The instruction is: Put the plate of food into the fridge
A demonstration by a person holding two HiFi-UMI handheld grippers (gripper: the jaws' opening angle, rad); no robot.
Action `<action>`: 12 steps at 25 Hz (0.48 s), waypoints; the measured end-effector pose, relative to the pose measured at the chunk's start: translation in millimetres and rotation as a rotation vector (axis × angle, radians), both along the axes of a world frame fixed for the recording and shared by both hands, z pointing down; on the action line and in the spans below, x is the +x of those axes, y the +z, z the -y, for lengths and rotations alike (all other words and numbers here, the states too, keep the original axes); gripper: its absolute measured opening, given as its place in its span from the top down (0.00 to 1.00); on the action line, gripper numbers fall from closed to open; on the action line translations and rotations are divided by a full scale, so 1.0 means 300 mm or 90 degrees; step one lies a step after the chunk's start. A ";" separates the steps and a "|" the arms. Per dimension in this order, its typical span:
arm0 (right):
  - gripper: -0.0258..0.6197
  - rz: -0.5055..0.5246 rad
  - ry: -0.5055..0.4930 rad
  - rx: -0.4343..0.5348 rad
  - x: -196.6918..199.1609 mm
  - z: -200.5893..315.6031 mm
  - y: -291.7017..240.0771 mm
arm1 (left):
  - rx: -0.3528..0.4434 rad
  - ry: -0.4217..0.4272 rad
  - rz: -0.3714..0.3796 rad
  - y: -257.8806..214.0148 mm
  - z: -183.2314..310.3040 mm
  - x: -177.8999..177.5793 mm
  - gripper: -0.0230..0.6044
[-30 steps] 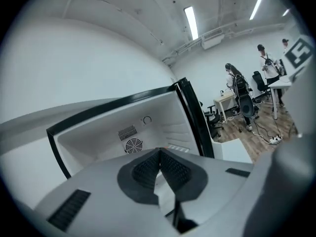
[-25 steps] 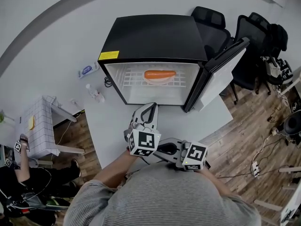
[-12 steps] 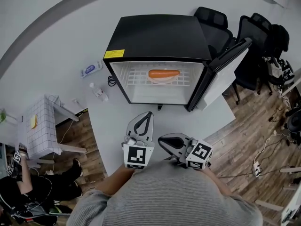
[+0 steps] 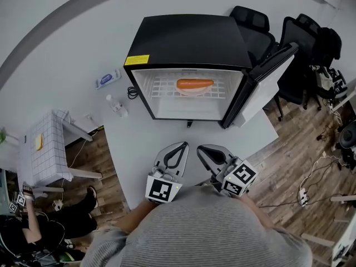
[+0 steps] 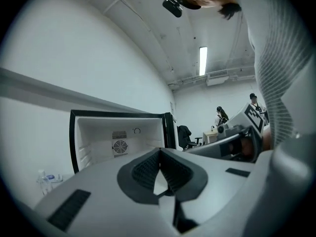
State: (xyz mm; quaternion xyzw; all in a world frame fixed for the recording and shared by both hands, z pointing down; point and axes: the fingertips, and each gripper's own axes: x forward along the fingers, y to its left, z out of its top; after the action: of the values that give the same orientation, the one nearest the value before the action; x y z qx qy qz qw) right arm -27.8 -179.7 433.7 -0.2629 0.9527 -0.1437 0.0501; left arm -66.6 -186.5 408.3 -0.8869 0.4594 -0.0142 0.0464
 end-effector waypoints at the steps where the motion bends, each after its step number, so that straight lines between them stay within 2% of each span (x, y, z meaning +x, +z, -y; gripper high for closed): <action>1: 0.94 0.001 0.004 0.003 0.002 0.002 -0.006 | -0.015 0.005 -0.019 0.011 -0.002 0.002 0.95; 4: 0.94 0.003 0.013 0.012 0.008 -0.001 -0.020 | -0.046 0.017 -0.038 0.041 -0.009 0.006 0.95; 12: 0.94 0.001 0.011 0.018 0.013 -0.026 -0.023 | -0.064 0.020 -0.007 0.075 -0.016 0.013 0.95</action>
State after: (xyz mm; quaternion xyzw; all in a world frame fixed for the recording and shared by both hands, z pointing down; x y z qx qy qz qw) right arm -23.9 -172.0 426.7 -0.2703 0.9523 -0.1301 0.0554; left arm -62.7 -181.6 430.7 -0.8953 0.4444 -0.0318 -0.0002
